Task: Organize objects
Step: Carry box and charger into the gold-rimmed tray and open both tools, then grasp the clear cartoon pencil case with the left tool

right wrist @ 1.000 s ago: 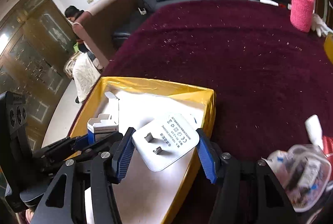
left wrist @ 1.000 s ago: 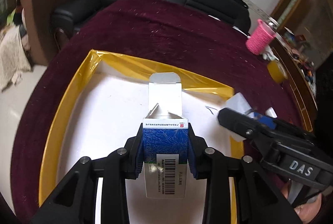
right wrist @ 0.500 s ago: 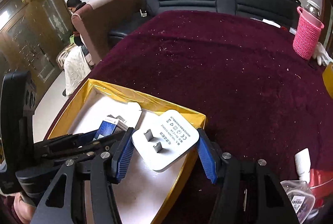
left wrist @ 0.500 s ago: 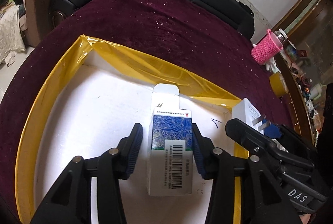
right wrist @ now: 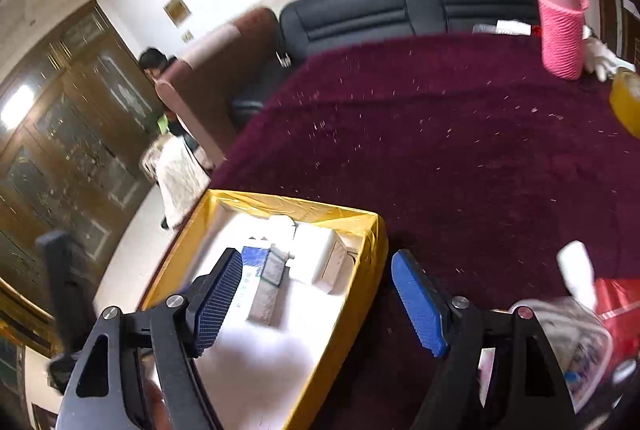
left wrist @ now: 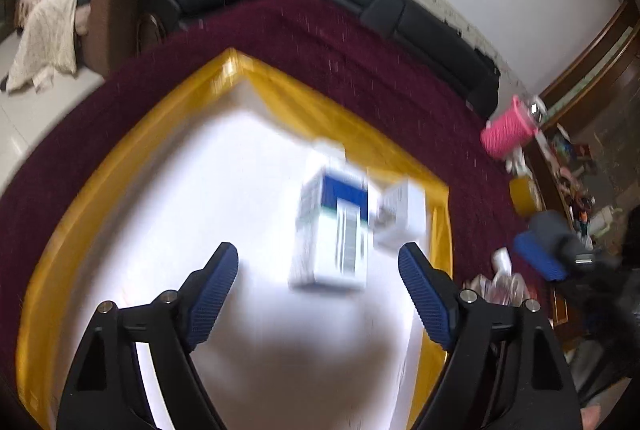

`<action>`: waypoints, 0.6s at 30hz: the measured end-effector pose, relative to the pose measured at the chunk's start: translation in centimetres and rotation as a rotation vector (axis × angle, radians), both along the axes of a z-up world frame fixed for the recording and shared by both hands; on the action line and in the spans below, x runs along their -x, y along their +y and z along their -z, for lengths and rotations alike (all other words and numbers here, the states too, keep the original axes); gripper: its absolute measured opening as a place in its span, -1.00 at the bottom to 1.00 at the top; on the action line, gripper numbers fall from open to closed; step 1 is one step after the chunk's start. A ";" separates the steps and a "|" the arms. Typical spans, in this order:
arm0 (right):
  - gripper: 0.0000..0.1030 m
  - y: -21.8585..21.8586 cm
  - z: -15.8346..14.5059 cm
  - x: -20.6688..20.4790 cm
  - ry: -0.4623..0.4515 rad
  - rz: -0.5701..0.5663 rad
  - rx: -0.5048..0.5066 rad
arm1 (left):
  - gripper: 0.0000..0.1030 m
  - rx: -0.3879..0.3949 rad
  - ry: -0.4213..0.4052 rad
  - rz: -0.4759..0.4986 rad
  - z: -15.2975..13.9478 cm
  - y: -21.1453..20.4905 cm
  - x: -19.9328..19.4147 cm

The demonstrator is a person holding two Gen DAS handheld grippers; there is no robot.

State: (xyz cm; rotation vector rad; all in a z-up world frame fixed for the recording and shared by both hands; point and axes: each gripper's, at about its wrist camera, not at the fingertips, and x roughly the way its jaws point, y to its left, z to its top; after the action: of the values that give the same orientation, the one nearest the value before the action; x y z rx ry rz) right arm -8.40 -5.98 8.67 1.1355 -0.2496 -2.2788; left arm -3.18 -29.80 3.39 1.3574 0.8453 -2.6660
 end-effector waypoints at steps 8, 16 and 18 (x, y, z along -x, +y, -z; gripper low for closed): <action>0.69 8.3 -3.3 -6.9 0.104 0.080 0.005 | 0.58 -0.068 0.024 0.044 1.1 1.4 -2.7; 1.00 17.3 -6.5 -15.0 0.410 0.290 -0.244 | 0.88 0.080 0.198 0.158 -5.9 6.7 -5.2; 1.00 19.9 -6.2 -16.2 0.476 0.342 -0.195 | 0.90 0.129 0.202 0.208 -6.6 9.4 -4.8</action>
State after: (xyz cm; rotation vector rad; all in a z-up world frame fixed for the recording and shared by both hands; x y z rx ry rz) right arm 7.76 13.89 14.87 0.6373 -0.0334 -2.8481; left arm 1.57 -20.36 10.03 1.2257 0.5590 -2.9970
